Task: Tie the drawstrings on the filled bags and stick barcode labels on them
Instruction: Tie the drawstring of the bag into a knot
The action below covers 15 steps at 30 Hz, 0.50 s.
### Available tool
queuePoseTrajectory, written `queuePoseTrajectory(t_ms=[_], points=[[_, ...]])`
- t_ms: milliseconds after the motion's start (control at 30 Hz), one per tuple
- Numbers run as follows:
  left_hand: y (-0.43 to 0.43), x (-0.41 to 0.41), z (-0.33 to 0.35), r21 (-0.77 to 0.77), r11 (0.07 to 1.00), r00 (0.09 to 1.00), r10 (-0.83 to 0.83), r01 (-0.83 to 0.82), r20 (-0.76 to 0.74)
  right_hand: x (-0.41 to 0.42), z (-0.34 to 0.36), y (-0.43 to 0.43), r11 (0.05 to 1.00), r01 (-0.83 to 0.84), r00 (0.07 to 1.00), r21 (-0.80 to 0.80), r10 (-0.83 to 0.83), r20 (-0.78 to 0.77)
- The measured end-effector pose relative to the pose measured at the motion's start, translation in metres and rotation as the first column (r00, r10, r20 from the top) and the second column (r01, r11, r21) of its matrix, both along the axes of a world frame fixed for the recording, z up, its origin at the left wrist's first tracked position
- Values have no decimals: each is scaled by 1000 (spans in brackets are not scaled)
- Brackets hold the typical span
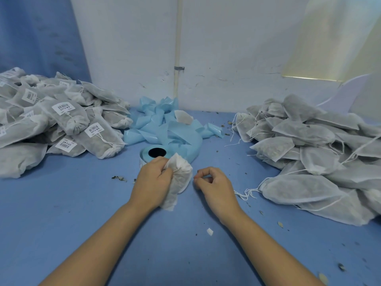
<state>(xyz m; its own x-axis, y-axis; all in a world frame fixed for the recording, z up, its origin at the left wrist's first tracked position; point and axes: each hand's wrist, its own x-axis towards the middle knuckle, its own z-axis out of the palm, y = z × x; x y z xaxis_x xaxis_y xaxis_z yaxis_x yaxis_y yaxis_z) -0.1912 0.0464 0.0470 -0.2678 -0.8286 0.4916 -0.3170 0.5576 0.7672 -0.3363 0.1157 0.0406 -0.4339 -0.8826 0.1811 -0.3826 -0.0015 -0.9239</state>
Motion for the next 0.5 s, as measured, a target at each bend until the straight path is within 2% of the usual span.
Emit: queuePoseTrajectory(t_ms=[100,167,233,333,500], points=[[1,3,-3,25,999,999,26,-25,-46,-1,-1,1,1000,18,999,-23,-17,52],[3,5,0,83,993,993,-70,78,-94,-1,-1,2,998,22,998,-60,-18,66],[10,4,6,119,969,971,-203,218,-128,-2,0,3,993,0,1000,-118,2,16],[19,-1,10,176,920,930,-319,350,-183,-2,2,2,986,-7,998,-164,-5,-68],[25,-6,9,244,840,865,-418,484,-278,-3,2,3,986,-35,999,-163,35,-5]])
